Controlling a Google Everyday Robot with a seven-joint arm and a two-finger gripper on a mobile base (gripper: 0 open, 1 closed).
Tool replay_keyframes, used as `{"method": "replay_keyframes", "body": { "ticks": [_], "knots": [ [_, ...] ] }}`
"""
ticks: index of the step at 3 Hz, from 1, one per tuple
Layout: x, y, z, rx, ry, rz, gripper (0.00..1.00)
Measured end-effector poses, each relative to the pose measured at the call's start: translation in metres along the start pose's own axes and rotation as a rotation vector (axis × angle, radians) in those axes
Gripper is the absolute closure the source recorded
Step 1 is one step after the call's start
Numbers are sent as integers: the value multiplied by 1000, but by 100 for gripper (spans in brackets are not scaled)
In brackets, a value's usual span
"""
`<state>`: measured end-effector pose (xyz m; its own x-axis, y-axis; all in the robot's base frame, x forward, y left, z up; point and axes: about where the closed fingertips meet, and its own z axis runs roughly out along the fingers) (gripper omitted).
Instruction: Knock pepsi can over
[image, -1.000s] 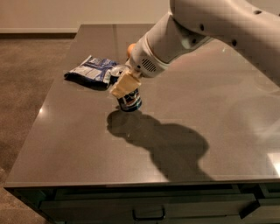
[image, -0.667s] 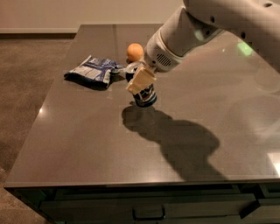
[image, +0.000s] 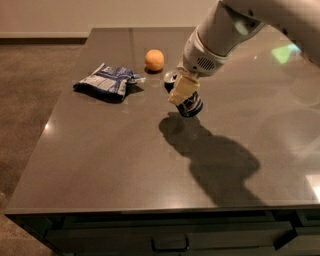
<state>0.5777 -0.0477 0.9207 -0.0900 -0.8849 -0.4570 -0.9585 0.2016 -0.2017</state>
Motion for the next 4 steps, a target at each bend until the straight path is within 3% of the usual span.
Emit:
{"method": "replay_keyframes", "body": {
  "ticks": [2,4],
  "knots": [
    [30,-15,-5,26,190,-83,100],
    [50,-17,-4,40,331,-151,100]
  ]
}}
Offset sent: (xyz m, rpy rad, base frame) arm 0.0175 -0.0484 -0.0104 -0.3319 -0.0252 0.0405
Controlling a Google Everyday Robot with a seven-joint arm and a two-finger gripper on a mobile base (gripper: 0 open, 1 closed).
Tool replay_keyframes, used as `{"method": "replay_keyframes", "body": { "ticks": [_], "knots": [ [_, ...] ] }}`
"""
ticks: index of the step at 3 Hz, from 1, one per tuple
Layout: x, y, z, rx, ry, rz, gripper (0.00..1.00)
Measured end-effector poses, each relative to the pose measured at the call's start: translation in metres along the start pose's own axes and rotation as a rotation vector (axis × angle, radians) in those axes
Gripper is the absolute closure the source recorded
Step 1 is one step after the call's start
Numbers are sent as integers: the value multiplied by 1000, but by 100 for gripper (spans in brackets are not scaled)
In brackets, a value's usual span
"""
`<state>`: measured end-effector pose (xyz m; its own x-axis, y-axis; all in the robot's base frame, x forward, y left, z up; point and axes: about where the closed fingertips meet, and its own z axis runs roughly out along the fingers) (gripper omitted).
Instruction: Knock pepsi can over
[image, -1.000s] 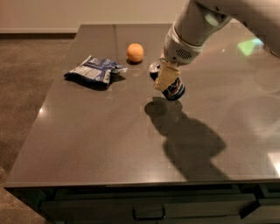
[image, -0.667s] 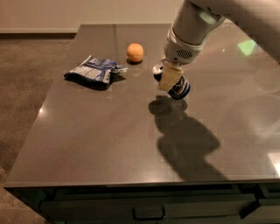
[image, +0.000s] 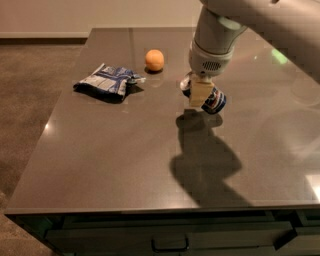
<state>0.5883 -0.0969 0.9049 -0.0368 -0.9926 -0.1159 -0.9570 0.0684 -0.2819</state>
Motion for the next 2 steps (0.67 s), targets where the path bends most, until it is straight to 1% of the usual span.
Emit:
{"method": "replay_keyframes", "body": {
  "ticks": [1,2],
  "knots": [
    [8,5,4,-14,45,-19,84],
    [12,11,4,-26,75,-46,59]
  ]
}}
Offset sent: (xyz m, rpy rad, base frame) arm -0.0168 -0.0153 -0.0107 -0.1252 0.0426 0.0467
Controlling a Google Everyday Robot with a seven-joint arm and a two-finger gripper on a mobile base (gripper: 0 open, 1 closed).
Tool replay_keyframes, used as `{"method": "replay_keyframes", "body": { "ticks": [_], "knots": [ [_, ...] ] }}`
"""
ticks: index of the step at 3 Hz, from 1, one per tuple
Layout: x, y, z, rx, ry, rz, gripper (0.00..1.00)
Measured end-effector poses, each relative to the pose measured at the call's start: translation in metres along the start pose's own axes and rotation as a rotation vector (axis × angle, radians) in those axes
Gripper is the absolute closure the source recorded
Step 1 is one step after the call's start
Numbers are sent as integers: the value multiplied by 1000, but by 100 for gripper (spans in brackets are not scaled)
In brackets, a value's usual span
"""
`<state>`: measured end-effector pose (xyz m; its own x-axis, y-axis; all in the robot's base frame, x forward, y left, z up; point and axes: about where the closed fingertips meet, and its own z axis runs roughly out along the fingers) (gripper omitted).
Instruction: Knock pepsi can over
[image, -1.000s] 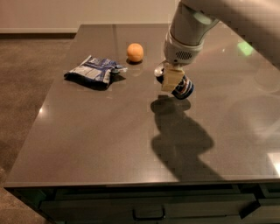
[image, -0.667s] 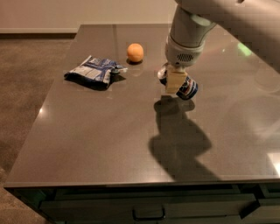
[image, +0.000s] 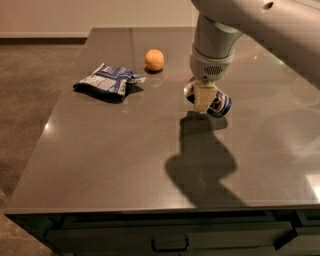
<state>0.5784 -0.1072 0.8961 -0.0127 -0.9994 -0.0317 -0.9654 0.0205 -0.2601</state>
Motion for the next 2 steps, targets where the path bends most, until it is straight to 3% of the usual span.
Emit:
{"method": "replay_keyframes", "body": {
  "ticks": [2],
  "knots": [
    [1,16,8,-44,26,-52,13]
  ]
}}
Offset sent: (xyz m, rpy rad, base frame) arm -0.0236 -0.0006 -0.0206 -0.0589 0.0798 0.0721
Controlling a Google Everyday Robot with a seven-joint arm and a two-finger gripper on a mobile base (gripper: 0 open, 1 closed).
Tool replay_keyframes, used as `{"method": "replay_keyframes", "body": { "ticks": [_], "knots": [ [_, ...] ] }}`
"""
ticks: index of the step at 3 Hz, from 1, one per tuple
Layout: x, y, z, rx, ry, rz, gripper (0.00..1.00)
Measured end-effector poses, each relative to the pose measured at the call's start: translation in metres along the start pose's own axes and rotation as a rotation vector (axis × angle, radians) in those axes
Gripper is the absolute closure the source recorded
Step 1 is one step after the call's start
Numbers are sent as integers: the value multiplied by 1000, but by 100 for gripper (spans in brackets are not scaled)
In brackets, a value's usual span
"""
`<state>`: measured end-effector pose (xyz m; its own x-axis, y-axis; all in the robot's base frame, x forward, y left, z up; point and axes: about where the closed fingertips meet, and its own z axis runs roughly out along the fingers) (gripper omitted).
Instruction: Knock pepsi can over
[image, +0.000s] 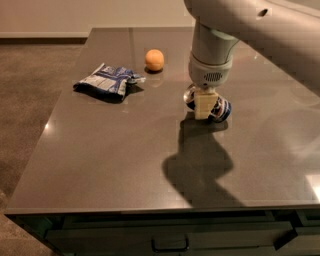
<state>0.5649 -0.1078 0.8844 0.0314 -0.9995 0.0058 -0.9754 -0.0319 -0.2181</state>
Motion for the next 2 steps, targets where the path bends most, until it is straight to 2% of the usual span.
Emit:
{"method": "replay_keyframes", "body": {
  "ticks": [1,2],
  "knots": [
    [-2,6,4,-19,2,-20,0],
    [-3,14,10,-53,-18,-31,0]
  ]
}}
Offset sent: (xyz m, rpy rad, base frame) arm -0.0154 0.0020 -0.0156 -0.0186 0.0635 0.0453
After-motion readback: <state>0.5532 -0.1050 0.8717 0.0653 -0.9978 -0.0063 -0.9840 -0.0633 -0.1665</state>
